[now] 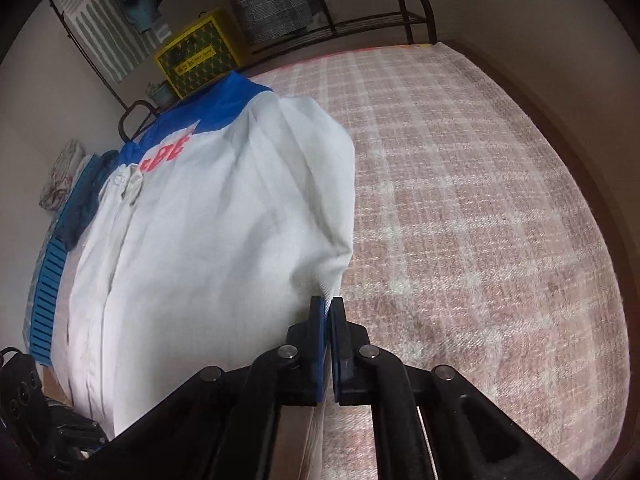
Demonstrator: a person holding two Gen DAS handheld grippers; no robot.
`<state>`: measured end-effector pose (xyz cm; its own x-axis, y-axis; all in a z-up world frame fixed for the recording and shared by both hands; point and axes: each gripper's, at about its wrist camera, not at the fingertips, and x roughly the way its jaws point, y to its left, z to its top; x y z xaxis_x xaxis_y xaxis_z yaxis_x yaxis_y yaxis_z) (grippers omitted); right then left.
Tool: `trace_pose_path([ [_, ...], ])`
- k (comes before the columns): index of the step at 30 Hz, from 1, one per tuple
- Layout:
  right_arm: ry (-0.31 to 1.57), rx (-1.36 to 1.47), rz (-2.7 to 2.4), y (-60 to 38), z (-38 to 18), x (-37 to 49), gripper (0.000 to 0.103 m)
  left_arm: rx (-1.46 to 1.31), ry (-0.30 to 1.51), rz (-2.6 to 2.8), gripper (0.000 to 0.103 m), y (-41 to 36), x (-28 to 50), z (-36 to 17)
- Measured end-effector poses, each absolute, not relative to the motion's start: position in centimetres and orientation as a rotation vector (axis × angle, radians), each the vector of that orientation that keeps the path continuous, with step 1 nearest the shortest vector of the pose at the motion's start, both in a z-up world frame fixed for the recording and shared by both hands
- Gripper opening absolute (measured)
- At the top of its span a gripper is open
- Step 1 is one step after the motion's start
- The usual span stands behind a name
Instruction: Fold large clothes
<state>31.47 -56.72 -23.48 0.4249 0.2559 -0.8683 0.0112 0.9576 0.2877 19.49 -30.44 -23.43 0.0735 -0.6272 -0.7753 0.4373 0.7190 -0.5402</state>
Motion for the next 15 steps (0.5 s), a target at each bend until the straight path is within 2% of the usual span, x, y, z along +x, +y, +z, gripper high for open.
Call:
trace_pose_path([
  [2, 1.142, 0.3, 0.198, -57.1, -23.9, 31.8, 0.0, -0.146, 1.272, -0.792, 0.001, -30.9, 19.1, -24.1],
  [10, 1.016, 0.459, 0.244, -60.9, -18.3, 26.6, 0.024, -0.124, 1.25, -0.795, 0.002, -30.1, 18.1, -22.5],
  [12, 0.962, 0.464, 0.273, -61.1, -16.4, 23.7, 0.045, -0.114, 1.228, -0.796, 0.003, -30.4, 17.4, -22.0],
  [14, 0.937, 0.467, 0.293, -61.1, -15.6, 20.5, 0.056, -0.1, 1.211, -0.799, 0.003, -29.6, 17.2, -21.1],
  [15, 0.943, 0.472, 0.3, -61.0, -15.7, 19.3, 0.056, -0.093, 1.205, -0.793, 0.003, -29.2, 16.9, -20.7],
])
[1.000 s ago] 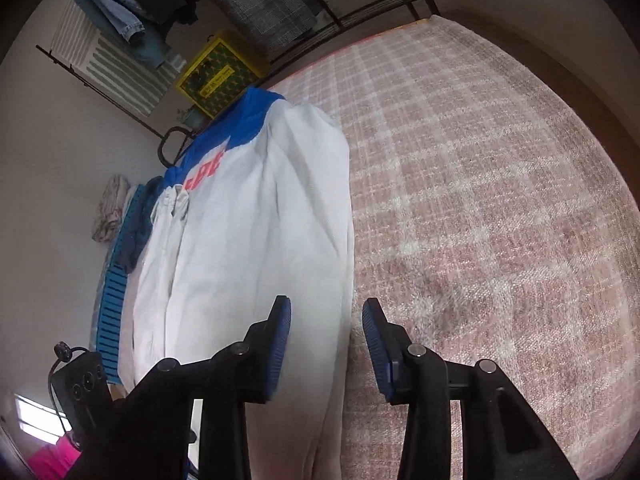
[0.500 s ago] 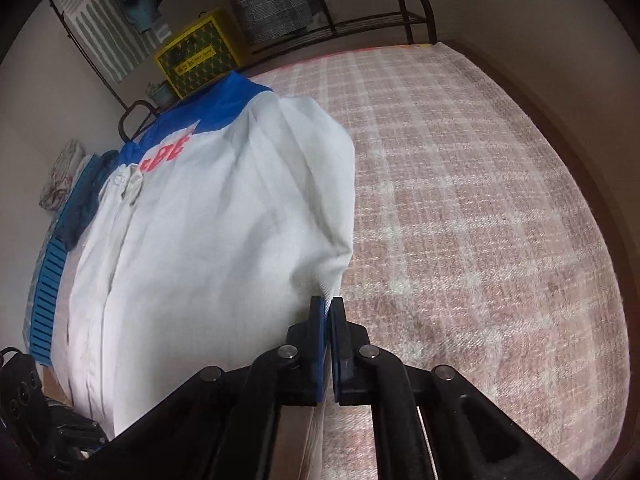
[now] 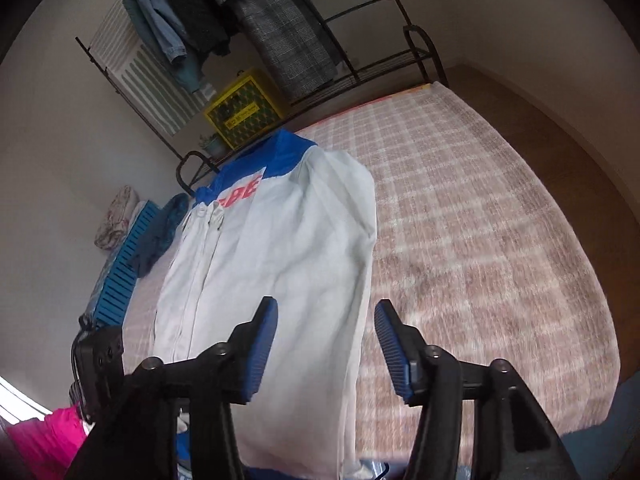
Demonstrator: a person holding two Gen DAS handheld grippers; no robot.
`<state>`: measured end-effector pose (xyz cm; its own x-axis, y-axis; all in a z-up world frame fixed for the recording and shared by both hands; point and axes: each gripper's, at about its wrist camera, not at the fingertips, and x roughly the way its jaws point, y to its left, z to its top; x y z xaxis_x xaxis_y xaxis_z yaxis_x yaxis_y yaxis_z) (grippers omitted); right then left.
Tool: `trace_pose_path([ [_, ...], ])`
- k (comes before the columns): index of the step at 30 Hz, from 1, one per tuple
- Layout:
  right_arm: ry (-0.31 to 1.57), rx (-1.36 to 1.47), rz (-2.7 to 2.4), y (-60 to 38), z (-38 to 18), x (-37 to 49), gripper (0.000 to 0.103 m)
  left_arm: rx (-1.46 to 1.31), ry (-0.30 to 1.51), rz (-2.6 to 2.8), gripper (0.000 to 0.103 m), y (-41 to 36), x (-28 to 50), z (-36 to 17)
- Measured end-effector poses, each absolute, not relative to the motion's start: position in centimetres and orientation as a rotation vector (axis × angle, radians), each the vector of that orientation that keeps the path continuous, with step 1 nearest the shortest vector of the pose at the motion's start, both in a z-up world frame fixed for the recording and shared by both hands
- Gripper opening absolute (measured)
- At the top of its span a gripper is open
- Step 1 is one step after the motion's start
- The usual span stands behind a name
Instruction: Fold large clothes
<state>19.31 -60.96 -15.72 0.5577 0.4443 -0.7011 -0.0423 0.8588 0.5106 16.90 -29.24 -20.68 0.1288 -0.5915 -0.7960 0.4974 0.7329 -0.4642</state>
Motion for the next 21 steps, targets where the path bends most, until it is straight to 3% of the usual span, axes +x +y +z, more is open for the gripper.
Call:
trace_pose_path([
  [10, 1.188, 0.368, 0.393, -58.0, -22.2, 13.6, 0.055, -0.04, 1.16, -0.784, 0.003, -29.1, 13.9, -19.8],
  [21, 1.255, 0.248, 0.54, -57.1, -26.2, 12.2, 0.075, -0.039, 1.198, -0.783, 0.003, -30.7, 14.8, -20.7],
])
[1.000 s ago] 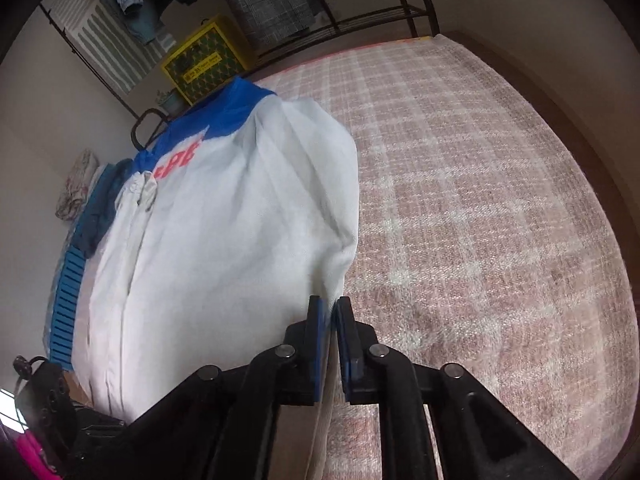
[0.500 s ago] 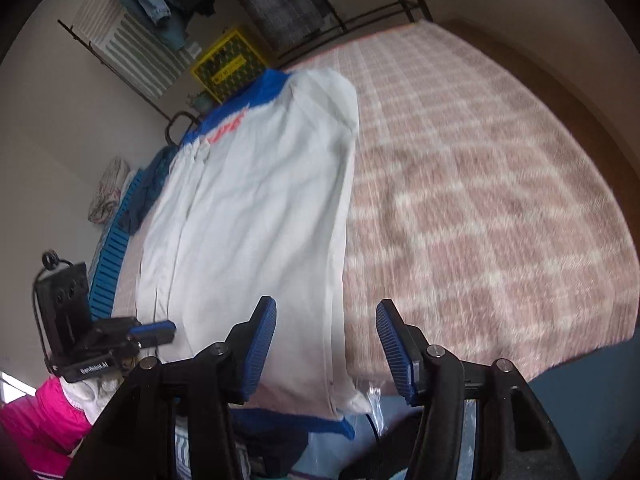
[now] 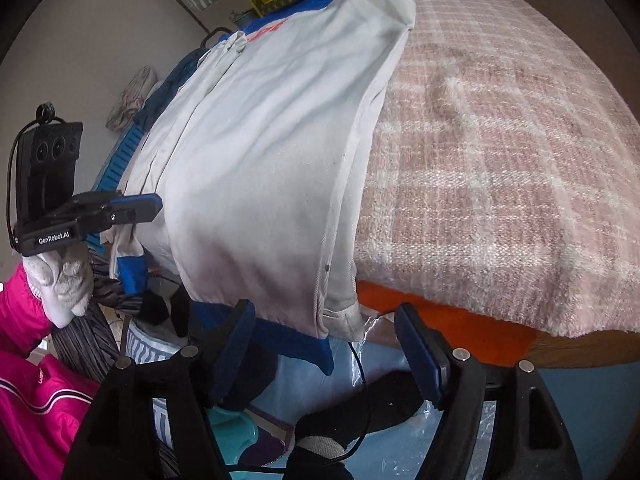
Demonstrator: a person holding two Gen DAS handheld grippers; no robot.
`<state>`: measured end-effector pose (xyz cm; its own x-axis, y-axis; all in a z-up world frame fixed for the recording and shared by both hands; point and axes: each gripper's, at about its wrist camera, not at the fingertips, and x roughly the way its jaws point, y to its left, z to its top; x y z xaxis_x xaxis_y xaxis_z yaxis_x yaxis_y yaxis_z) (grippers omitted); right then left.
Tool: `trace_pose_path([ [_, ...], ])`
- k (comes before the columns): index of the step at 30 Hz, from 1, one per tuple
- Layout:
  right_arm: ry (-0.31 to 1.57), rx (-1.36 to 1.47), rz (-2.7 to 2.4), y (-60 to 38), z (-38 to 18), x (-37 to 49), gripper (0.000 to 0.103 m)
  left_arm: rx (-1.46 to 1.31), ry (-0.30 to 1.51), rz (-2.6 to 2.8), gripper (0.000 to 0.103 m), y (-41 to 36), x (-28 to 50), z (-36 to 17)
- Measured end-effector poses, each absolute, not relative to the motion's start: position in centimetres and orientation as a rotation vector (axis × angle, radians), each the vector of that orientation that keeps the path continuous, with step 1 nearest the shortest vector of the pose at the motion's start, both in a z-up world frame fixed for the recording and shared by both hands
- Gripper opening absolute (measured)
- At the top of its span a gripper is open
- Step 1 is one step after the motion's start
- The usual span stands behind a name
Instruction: Fold large clothes
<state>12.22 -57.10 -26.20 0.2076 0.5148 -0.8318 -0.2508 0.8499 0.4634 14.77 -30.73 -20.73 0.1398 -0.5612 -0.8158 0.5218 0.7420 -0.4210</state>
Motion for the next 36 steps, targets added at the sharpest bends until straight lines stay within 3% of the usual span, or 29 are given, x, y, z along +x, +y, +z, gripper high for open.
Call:
trace_pose_path([
  [8, 1.268, 0.329, 0.674, -56.7, -29.0, 14.4, 0.076, -0.044, 1.225, -0.777, 0.003, -31.1, 15.3, -21.3],
  [11, 1.319, 0.342, 0.693, -56.0, -29.2, 14.1, 0.035, -0.055, 1.222, -0.777, 0.003, -30.9, 15.5, -21.1],
  [14, 1.314, 0.379, 0.657, -56.4, -27.8, 13.0, 0.017, -0.065, 1.213, -0.783, 0.003, -31.0, 15.8, -20.6],
  [21, 1.275, 0.303, 0.485, -54.1, -21.4, 10.9, 0.014, -0.09, 1.186, -0.781, 0.003, -32.6, 16.9, -20.7],
  [28, 1.298, 0.176, 0.294, -50.1, -18.5, 10.4, 0.013, -0.122, 1.269, -0.805, 0.003, -33.7, 16.9, -23.2],
  [36, 1.217, -0.181, 0.2, -43.5, -14.9, 10.1, 0.013, -0.296, 1.106, -0.765, 0.003, -23.8, 15.8, -15.4],
])
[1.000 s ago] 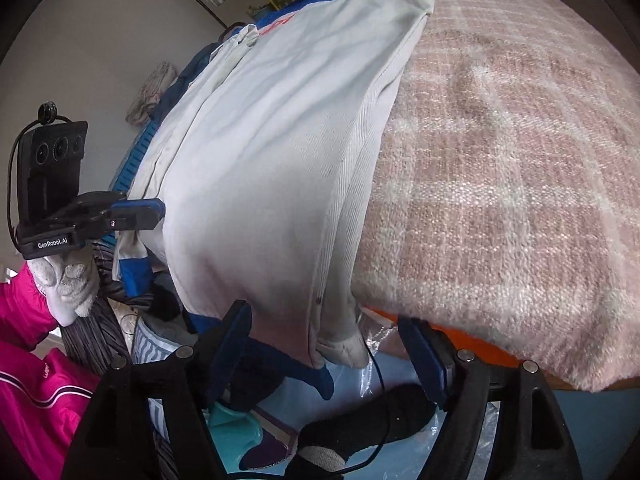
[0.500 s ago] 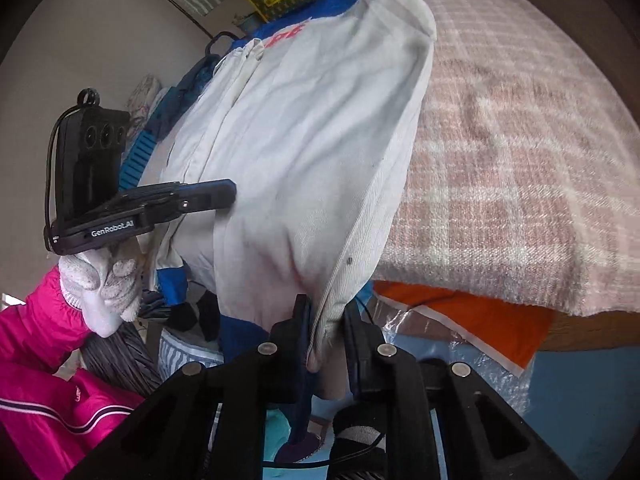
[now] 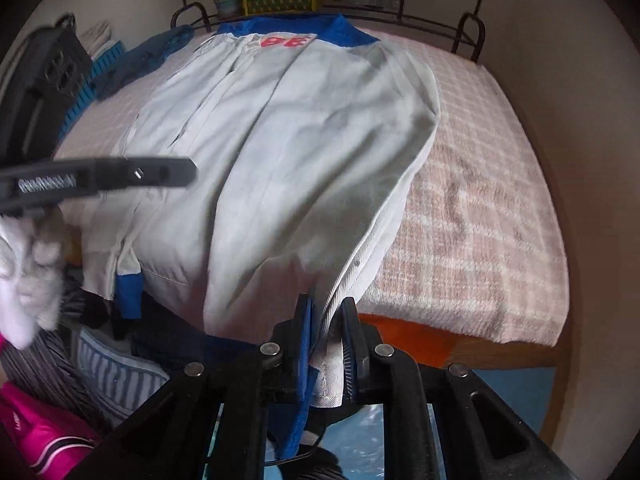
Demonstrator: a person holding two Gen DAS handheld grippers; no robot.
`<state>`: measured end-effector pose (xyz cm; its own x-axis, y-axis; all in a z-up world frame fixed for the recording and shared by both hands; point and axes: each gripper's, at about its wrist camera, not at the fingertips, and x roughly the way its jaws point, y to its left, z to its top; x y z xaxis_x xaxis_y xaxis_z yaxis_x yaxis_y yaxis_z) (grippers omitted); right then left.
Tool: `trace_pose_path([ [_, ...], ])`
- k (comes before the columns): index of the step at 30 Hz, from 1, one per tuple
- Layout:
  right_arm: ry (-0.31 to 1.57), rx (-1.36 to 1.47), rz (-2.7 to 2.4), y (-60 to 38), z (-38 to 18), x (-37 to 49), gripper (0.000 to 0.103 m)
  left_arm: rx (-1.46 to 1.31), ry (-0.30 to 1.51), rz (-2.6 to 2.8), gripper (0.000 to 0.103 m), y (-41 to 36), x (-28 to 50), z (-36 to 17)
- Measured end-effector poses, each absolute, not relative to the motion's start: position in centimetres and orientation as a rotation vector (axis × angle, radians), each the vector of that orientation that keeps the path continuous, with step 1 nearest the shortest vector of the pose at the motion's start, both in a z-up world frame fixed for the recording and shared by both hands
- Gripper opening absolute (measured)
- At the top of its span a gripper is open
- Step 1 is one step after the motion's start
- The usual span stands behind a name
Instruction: Fold large clothes
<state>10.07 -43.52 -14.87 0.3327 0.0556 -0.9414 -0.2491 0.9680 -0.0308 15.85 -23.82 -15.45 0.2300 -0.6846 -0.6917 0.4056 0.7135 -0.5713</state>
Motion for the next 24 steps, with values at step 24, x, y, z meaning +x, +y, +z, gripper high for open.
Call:
trace_pose_path([
  [24, 1.236, -0.637, 0.569, -24.6, -20.8, 9.9, 0.026, -0.525, 0.963, -0.486, 0.003, -3.4, 15.2, -12.0],
])
